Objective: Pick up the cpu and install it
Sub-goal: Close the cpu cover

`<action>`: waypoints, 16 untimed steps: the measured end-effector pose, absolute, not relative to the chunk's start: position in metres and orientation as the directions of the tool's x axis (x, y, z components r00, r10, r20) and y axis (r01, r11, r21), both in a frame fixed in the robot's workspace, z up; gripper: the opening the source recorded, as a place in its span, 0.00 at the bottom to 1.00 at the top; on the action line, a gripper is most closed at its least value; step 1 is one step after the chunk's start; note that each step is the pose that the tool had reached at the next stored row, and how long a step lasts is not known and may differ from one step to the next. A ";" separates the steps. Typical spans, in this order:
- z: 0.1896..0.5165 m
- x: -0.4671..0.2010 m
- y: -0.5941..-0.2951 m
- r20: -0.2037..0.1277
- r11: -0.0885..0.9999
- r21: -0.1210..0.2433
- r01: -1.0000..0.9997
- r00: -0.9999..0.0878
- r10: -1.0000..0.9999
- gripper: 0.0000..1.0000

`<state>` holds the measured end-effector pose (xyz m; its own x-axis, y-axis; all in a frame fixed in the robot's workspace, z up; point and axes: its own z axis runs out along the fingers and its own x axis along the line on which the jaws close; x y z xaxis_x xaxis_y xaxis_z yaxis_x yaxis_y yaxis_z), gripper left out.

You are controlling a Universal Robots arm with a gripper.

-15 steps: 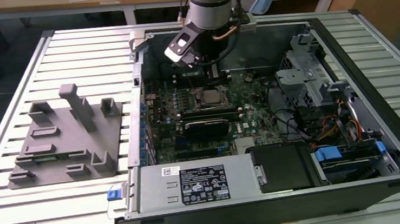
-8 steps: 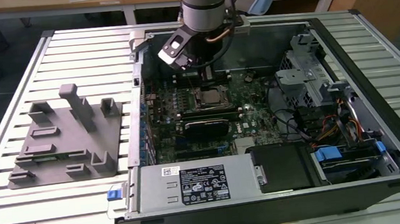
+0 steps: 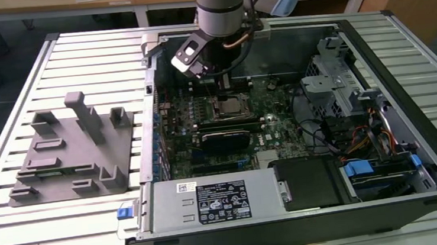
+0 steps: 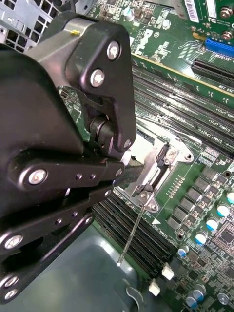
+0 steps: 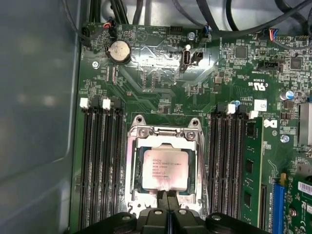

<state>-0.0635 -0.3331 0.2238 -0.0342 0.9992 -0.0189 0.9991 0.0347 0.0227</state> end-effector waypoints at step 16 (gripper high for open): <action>0.212 -0.064 -0.333 -0.019 0.035 0.022 0.999 -0.034 0.999 0.11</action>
